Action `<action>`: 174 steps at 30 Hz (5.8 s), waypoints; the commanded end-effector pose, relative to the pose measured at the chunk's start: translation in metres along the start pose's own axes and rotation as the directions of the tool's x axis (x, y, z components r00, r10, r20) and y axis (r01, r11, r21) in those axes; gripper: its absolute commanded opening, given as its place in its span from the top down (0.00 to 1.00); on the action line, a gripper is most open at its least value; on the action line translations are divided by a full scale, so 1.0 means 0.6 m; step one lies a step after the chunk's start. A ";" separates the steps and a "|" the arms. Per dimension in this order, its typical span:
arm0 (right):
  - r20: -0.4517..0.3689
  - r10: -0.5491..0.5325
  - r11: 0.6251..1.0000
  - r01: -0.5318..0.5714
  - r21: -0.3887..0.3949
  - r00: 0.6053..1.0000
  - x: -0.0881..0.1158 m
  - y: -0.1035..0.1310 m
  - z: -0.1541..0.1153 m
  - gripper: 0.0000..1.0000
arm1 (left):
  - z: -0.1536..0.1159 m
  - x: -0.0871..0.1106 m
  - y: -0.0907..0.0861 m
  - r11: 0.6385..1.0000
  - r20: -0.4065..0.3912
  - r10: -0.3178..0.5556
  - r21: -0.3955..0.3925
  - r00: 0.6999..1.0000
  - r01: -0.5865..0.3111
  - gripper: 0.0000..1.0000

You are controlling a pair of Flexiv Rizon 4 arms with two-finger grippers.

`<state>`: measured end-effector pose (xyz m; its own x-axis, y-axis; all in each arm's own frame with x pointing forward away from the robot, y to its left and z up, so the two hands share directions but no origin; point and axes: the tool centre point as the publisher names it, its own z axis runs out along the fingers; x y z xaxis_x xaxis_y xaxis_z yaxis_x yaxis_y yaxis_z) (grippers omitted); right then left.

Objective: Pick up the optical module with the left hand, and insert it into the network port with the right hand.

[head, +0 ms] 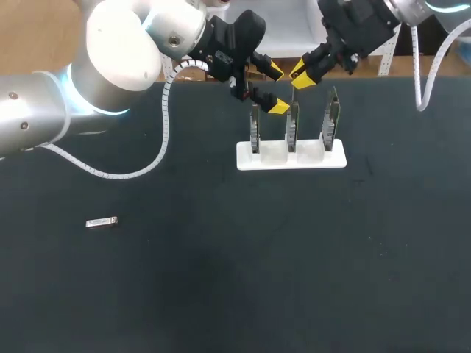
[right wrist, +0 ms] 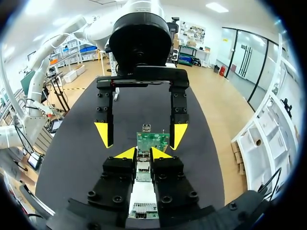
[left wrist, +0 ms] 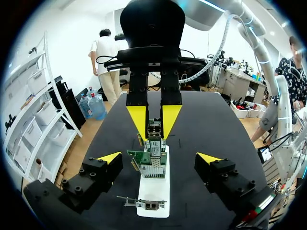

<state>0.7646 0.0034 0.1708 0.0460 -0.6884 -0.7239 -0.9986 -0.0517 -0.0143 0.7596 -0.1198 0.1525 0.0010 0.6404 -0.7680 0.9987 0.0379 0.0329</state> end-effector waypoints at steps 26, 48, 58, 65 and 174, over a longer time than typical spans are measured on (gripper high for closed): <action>-0.012 0.012 1.000 -0.012 0.018 1.000 0.002 0.006 -0.001 1.00 | 0.001 -0.002 0.003 1.000 -0.006 -0.002 0.003 1.000 0.002 0.00; -0.008 0.002 1.000 -0.001 0.016 1.000 0.002 0.000 -0.002 1.00 | 0.001 -0.002 0.003 1.000 -0.006 -0.002 0.003 1.000 0.002 0.00; 0.001 0.004 1.000 -0.004 0.021 1.000 0.002 -0.001 0.000 1.00 | 0.001 -0.002 0.003 1.000 -0.006 -0.002 0.003 1.000 0.002 0.00; -0.003 -0.006 1.000 0.006 0.018 1.000 0.002 -0.002 0.003 1.00 | 0.001 -0.002 0.003 1.000 -0.006 -0.002 0.003 1.000 0.002 0.00; 0.136 -0.043 0.999 0.040 0.021 0.990 -0.012 -0.003 -0.018 1.00 | 0.001 -0.002 0.003 1.000 -0.006 -0.002 0.003 1.000 0.002 0.00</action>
<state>0.7639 0.0012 0.1836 0.0848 -0.5815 -0.8091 -0.9963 -0.0606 -0.0609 0.7596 -0.1197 0.1525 0.0011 0.6404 -0.7680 0.9987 0.0378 0.0329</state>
